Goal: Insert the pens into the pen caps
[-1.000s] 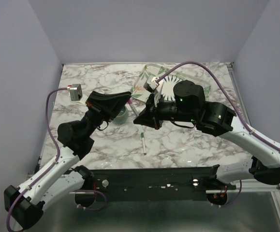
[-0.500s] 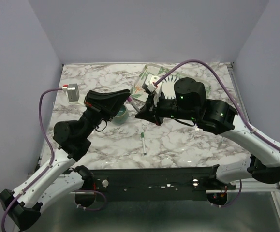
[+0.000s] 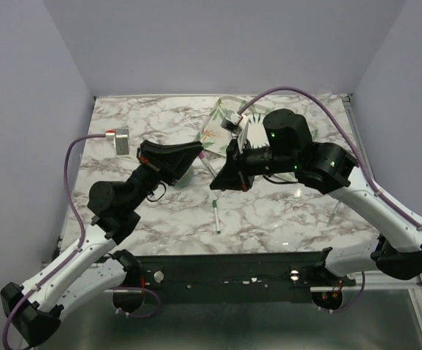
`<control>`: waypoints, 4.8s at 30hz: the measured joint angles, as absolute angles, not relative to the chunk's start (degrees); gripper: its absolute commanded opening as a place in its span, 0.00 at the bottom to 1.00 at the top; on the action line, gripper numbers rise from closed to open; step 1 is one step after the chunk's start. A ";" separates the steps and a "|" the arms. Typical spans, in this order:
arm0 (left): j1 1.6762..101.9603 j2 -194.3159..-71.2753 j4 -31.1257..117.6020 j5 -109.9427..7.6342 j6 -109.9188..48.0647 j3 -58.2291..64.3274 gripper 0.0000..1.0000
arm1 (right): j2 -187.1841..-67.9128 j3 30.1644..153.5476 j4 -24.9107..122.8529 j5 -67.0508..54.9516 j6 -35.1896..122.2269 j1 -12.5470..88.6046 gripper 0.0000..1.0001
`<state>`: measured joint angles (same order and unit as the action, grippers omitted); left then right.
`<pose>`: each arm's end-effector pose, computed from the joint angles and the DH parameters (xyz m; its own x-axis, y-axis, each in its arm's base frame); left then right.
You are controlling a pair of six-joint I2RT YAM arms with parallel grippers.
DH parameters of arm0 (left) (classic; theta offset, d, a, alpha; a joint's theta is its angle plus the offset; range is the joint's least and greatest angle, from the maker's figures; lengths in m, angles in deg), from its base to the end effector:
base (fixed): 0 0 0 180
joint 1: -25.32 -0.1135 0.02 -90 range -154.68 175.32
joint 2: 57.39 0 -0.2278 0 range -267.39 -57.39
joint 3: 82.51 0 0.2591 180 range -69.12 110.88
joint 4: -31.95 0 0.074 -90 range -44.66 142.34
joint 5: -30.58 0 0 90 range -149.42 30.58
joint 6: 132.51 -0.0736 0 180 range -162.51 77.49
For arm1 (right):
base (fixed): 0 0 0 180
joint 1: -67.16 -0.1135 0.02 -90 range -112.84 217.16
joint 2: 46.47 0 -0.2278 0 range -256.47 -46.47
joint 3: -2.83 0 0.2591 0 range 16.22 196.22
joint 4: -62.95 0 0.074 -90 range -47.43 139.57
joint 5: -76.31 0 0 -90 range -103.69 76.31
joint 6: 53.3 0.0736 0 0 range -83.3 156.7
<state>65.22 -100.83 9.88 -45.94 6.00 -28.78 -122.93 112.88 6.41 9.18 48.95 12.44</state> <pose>0.1674 -0.1623 0.3943 -0.3084 -0.6917 -0.6531 0.8209 0.1534 -0.5501 0.1575 0.2721 0.4230 -0.4235 -0.2601 -0.8677 -0.8892 0.3021 0.3435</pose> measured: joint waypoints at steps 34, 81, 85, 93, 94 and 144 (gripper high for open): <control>70.01 -101.44 22.56 -52.21 9.22 -18.49 0.51 | -113.91 90.37 42.89 10.65 44.32 13.49 0.01; 71.51 -88.04 62.62 -93.04 -27.50 -23.54 0.99 | -131.59 59.75 32.94 -16.70 82.92 12.74 0.34; 71.51 -87.98 62.62 -93.87 -27.48 -23.54 0.99 | -132.09 61.43 32.24 -16.83 83.88 12.72 0.35; 71.45 -87.34 62.53 -94.11 -27.24 -23.62 0.99 | -129.16 66.00 24.92 -22.58 85.65 14.51 0.35; 71.45 -87.45 62.55 -94.14 -26.96 -23.62 0.99 | -128.44 66.77 24.40 -23.03 85.78 15.47 0.36; 71.27 -86.84 69.83 -86.97 -24.92 -23.60 0.99 | -116.44 56.21 19.17 -21.53 64.60 89.68 0.45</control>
